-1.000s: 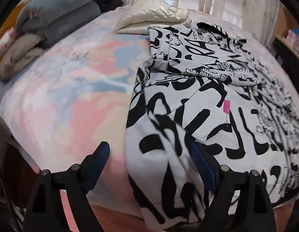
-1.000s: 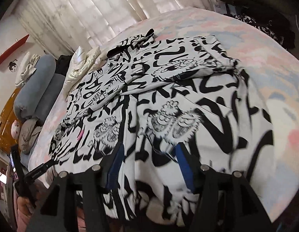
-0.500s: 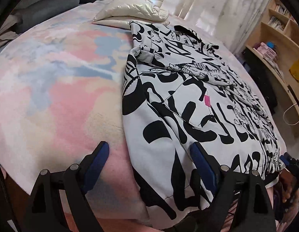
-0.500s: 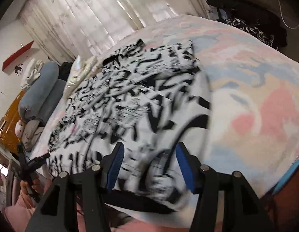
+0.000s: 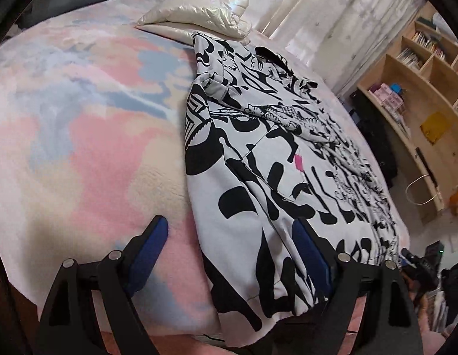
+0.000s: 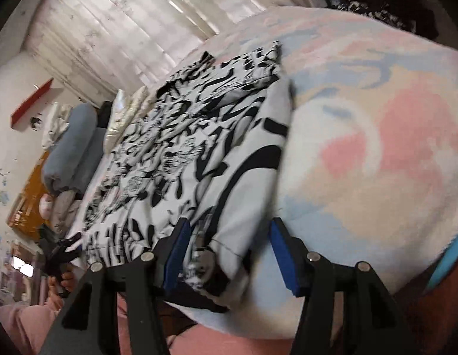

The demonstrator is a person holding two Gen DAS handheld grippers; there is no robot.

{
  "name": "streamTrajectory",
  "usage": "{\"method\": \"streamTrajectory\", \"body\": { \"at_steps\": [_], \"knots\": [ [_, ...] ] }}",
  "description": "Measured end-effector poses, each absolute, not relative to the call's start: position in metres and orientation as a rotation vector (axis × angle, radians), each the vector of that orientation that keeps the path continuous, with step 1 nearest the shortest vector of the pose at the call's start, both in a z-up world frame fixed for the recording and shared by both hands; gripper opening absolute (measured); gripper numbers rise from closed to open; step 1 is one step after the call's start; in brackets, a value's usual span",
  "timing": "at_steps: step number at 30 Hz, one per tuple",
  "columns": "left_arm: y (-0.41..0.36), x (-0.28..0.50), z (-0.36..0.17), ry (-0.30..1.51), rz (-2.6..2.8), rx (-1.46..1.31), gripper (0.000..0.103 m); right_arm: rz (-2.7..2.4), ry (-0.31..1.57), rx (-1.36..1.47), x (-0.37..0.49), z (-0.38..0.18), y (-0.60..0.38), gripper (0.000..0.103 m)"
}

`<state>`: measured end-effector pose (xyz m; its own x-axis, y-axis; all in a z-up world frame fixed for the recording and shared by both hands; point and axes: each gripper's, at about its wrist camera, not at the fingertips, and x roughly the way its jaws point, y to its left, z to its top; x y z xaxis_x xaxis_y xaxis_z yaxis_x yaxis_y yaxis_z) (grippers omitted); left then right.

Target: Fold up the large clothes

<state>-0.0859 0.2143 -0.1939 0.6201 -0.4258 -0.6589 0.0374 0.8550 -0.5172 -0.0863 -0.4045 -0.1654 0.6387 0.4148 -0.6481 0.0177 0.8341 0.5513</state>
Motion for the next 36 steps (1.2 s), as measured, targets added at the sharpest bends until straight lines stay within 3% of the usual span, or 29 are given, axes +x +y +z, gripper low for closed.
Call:
{"method": "streamTrajectory", "body": {
  "at_steps": [6, 18, 20, 23, 24, 26, 36],
  "knots": [
    [0.214, -0.087, -0.195, 0.855, -0.322, -0.523, 0.084, 0.31, 0.843, 0.566, -0.073, -0.172, -0.388, 0.056],
    [0.192, -0.067, -0.197, 0.836, -0.377, -0.52, 0.07, 0.361, 0.791, 0.635, -0.057, -0.177, -0.384, 0.054],
    [0.189, -0.064, -0.199, 0.828, -0.363, -0.519, 0.055, 0.367, 0.79, 0.641, -0.051, -0.178, -0.383, 0.05],
    [0.188, -0.055, -0.203, 0.827, -0.339, -0.56, 0.027, 0.366, 0.8, 0.637, -0.04, -0.179, -0.377, 0.032],
    [0.189, -0.052, -0.204, 0.826, -0.328, -0.595, 0.023, 0.359, 0.812, 0.624, -0.035, -0.18, -0.375, 0.024],
    [0.19, -0.05, -0.205, 0.819, -0.311, -0.639, 0.015, 0.362, 0.816, 0.621, -0.03, -0.18, -0.374, 0.018],
    [0.169, -0.052, -0.184, 0.867, -0.143, -0.578, 0.008, 0.37, 0.731, 0.615, -0.038, -0.15, -0.371, 0.01]
  ]
}}
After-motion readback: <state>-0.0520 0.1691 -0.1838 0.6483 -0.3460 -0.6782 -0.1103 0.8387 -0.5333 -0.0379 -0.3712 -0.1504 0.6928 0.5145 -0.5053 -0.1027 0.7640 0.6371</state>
